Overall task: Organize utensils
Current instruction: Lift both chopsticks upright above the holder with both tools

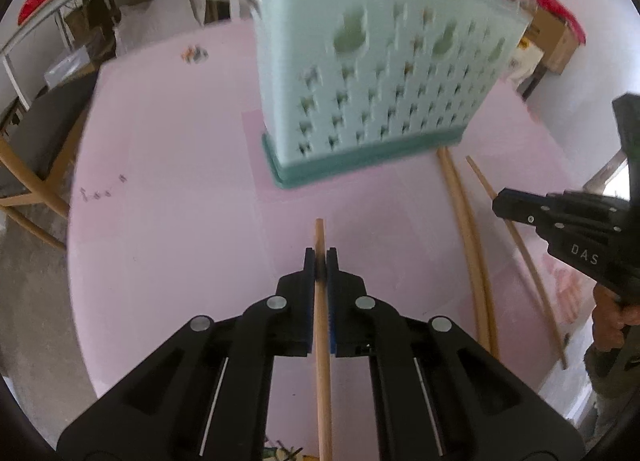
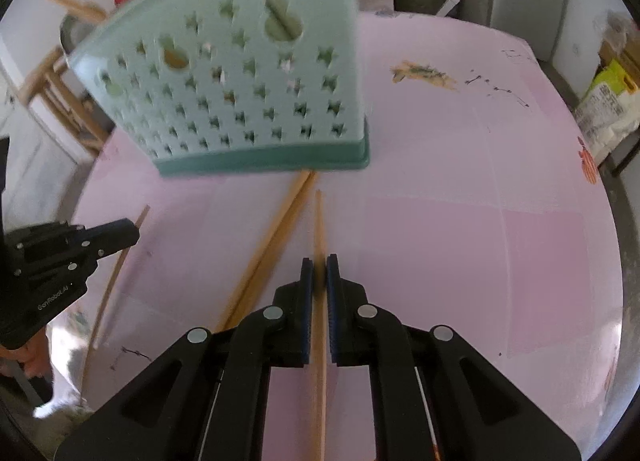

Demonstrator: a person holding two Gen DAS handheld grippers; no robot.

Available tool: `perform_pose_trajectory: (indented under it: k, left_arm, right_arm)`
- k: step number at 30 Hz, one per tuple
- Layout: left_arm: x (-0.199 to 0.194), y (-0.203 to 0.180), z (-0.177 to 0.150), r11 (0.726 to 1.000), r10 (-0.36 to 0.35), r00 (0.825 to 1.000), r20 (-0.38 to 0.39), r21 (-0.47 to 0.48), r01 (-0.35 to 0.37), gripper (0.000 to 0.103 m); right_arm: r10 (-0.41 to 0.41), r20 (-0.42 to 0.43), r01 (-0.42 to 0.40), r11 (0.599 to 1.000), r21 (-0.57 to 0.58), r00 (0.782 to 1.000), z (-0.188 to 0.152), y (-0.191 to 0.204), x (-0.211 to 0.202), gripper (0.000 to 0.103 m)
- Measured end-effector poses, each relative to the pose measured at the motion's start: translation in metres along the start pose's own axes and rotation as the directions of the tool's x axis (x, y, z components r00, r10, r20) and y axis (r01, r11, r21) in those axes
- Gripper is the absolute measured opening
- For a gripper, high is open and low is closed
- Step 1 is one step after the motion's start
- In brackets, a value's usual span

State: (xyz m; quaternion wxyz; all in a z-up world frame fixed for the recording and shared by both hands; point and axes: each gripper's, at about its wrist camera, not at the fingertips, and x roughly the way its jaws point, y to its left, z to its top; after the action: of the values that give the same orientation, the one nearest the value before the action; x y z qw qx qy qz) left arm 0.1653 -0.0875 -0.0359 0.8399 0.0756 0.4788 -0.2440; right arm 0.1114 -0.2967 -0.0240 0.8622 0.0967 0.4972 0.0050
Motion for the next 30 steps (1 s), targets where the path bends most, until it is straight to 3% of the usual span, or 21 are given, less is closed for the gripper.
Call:
perform_pose_trajectory:
  k: [6,12,17,20,23,26,30]
  left_arm:
    - [-0.062,0.010,0.012,0.997,-0.066,0.985,0.158,-0.023,0.070,0.004]
    - [-0.126,0.015,0.025,0.986,-0.151,0.939,0.310,-0.016,0.164,0.004]
    - [-0.174,0.015,0.042,0.974,-0.207,0.879,0.430,0.003,0.227,0.004]
    - [-0.199,0.013,0.059,0.964,-0.246,0.833,0.495,0.033,0.265,0.004]
    - [-0.214,0.004,0.076,0.961,-0.261,0.799,0.541,0.066,0.269,0.004]
    - [-0.235,-0.002,0.093,0.955,-0.281,0.748,0.602,0.099,0.279,0.004]
    - [-0.253,-0.010,0.117,0.965,-0.251,0.686,0.683,0.119,0.235,0.004]
  right_arm:
    - [0.044,0.147,-0.056,0.995,0.080,0.988,0.010,-0.012,-0.052,0.007]
    - [0.069,0.273,-0.103,0.988,0.116,0.959,0.012,-0.019,-0.097,0.007]
    - [0.071,0.320,-0.116,0.985,0.126,0.945,0.006,-0.020,-0.115,0.007]
    - [0.069,0.332,-0.115,0.986,0.122,0.941,0.005,-0.021,-0.119,0.007]
    - [0.068,0.342,-0.114,0.987,0.115,0.937,0.003,-0.018,-0.122,0.007]
    - [0.069,0.350,-0.114,0.988,0.108,0.934,0.001,-0.016,-0.126,0.007]
    - [0.076,0.360,-0.122,0.987,0.107,0.930,0.000,-0.016,-0.130,0.007]
